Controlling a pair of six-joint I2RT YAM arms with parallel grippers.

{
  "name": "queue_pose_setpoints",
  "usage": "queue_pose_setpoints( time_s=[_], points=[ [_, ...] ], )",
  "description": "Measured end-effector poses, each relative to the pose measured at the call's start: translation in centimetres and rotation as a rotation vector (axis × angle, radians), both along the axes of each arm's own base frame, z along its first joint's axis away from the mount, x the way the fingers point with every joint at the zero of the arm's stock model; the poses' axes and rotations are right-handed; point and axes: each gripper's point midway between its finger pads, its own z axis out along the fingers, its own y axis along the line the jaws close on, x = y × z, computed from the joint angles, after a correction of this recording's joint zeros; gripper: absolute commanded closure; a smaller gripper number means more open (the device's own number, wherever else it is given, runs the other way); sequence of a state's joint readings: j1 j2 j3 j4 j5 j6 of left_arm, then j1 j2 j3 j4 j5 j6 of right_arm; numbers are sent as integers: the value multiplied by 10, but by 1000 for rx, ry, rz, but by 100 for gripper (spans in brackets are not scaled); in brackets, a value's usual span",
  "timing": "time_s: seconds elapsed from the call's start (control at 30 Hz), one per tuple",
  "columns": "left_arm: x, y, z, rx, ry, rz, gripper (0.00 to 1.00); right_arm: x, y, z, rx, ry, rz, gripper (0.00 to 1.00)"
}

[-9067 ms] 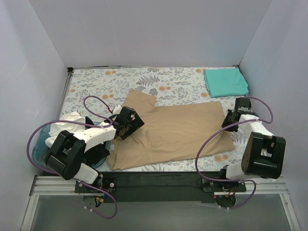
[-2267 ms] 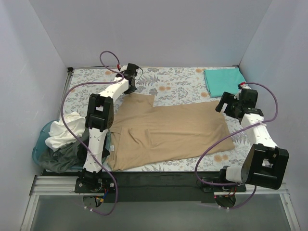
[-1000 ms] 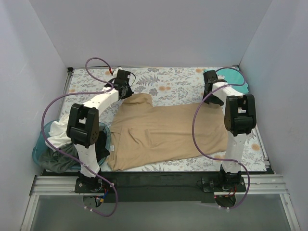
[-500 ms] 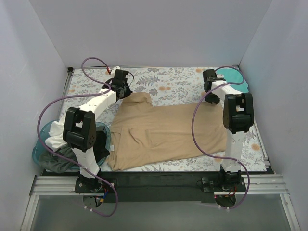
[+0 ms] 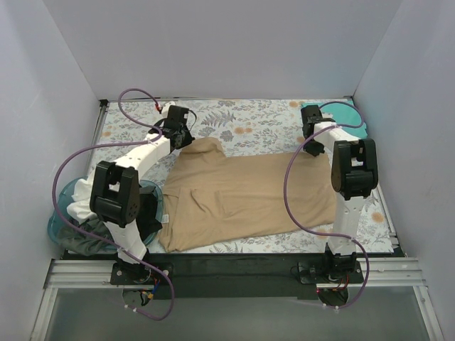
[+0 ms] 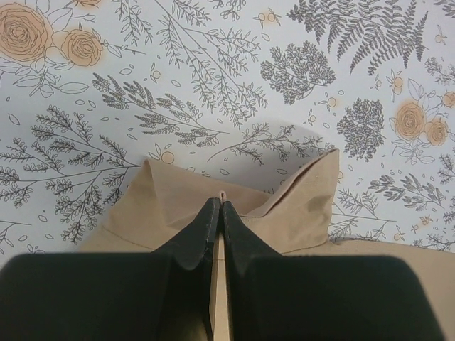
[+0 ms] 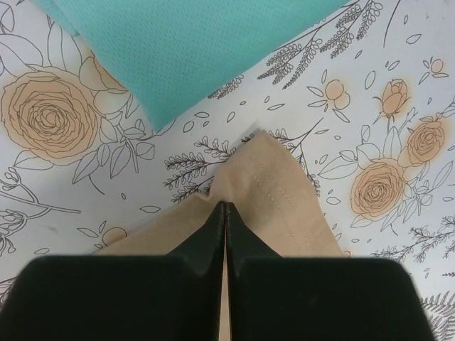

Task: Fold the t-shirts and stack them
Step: Fold the tshirt

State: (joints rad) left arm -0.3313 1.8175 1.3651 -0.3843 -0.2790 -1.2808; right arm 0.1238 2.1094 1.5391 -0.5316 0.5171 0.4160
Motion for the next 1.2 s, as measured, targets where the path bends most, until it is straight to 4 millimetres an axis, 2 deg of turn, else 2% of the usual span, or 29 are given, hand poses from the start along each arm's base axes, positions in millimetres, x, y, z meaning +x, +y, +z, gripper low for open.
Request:
queue_pose_setpoints(
  time_s=[0.2, 0.47, 0.77, 1.0, 1.2],
  points=[
    [-10, 0, 14, -22, -26, 1, 100, -11, 2, 7, 24, -9, 13, 99],
    [-44, -7, 33, -59, -65, -16, 100, -36, 3, 30, 58, -70, 37, 99],
    [-104, -11, 36, -112, -80, -17, 100, -68, 3, 35, 78, -84, 58, 99],
    [-156, -12, 53, -209, -120, 9, 100, -77, 3, 54, 86, -139, 65, 99],
    [-185, -1, 67, -270, -126, 63, 100, -86, 2, 64, 82, -161, 77, 99]
  ],
)
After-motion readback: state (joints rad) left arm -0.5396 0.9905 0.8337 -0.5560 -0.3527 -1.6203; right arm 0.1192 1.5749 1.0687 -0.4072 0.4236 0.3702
